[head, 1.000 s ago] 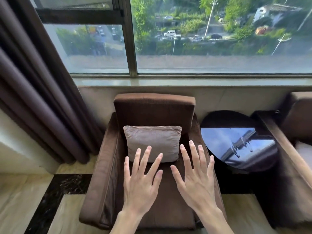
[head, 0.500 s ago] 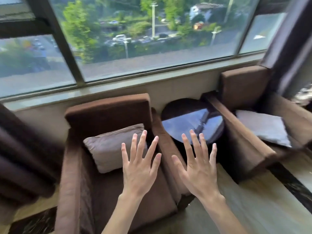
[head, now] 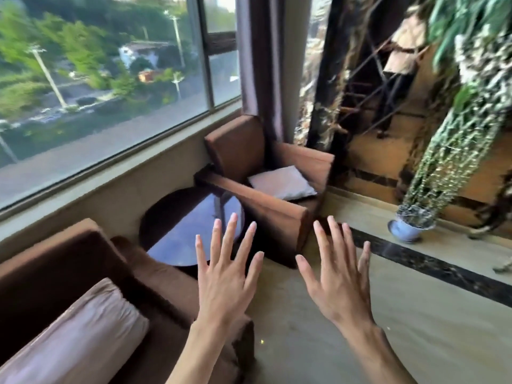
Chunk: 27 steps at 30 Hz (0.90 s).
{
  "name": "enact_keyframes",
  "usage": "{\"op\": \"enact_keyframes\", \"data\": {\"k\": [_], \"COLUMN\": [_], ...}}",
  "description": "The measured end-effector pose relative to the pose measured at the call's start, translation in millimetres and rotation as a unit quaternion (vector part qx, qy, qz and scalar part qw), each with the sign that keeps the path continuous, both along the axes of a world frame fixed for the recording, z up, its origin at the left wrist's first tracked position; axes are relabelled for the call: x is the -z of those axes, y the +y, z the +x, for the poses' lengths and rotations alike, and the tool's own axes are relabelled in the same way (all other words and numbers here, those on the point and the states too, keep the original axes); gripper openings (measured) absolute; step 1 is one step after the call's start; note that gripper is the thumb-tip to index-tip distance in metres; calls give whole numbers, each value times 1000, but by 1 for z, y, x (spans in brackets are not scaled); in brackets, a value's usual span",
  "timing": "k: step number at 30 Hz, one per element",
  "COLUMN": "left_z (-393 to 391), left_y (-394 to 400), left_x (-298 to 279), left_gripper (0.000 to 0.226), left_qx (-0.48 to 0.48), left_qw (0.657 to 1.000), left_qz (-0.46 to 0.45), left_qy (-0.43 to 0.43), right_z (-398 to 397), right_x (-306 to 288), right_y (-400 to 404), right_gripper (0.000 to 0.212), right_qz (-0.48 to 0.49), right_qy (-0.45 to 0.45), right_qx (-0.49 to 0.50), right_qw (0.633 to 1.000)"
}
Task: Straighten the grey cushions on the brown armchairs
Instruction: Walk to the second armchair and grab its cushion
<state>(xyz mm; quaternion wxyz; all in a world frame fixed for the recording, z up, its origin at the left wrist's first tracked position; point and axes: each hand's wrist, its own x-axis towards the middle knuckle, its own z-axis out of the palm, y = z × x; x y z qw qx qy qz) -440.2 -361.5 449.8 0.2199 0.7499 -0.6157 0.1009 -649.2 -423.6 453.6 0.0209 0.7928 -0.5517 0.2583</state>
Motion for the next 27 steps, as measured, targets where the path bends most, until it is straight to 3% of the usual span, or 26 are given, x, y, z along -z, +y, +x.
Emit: {"op": "enact_keyframes", "data": {"k": [14,27], "left_z": [-156,-199], "left_y": [-216,-403], "left_x": [-23,-19], "left_gripper": [61,63], "left_qx": [101,74], "left_qw": [995,997], "left_qz": [-15,-13], "left_qy": [17,-1], "right_z": [-182,-222], "right_x": [-20,-46], "right_y": [-165,-365], "right_gripper": [76,80], "right_qz": [-25,47], "right_qy": [-15,-10], "right_qx": [129,76], "right_qw": [991,996]}}
